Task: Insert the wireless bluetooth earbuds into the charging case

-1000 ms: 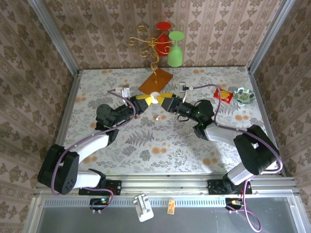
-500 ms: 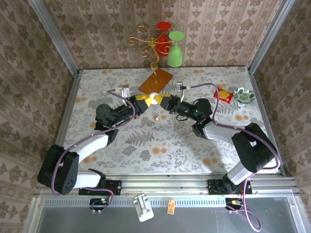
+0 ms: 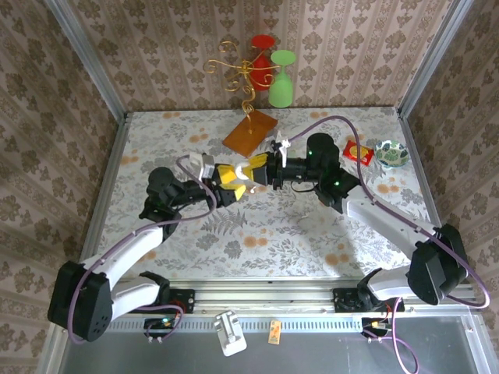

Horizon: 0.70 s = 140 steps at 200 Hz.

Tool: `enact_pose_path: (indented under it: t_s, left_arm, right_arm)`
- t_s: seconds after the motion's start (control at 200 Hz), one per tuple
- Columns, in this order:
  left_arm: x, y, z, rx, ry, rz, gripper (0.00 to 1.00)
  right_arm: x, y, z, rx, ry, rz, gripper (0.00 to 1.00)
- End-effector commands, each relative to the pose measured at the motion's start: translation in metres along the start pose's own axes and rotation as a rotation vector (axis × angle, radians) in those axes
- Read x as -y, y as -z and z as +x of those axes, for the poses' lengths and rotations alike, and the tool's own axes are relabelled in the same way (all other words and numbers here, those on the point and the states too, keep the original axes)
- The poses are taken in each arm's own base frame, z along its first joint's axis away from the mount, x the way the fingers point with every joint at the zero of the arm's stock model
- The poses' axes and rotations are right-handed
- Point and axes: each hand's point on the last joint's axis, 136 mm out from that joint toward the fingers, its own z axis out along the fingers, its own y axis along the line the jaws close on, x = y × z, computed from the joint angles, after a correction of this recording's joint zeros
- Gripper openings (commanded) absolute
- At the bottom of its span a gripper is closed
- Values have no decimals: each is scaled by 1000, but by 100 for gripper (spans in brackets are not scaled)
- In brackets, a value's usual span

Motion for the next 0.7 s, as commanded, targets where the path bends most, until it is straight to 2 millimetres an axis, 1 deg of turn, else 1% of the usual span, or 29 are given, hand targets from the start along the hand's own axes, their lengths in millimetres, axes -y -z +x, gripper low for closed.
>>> enact_pose_path:
  t_s: [0.0, 0.14, 0.285, 0.35, 0.425, 0.505, 0.54, 0.62, 0.67, 0.695]
  left_arm:
    - [20, -4, 14, -68, -96, 86, 54]
    - [26, -9, 13, -64, -78, 126, 47]
    - [27, -12, 10, -48, -58, 159, 34]
    - [29, -13, 9, -42, -54, 176, 27]
    - [30, -14, 10, -39, -49, 188, 21]
    - [31, -14, 10, -34, -54, 195, 20]
    - [31, -14, 11, -34, -56, 196, 17]
    - [31, -14, 11, -32, -62, 196, 7]
    - [32, -14, 11, -29, -69, 199, 4]
    - [33, -13, 10, -27, -77, 202, 2]
  right_arm:
    - [-23, 5, 27, -152, 67, -88, 8]
    - [-32, 5, 30, -186, 101, -110, 7]
    - [-38, 4, 29, -188, 115, -130, 5]
    - [-38, 5, 30, -192, 115, -129, 4]
    - [-39, 5, 29, -190, 120, -127, 4]
    - [-40, 6, 28, -185, 125, -124, 5]
    - [-40, 7, 27, -183, 127, -120, 4]
    - [-39, 8, 27, -181, 131, -109, 7]
    - [-37, 8, 26, -180, 131, -93, 13]
    - [-36, 8, 26, -178, 129, -86, 17]
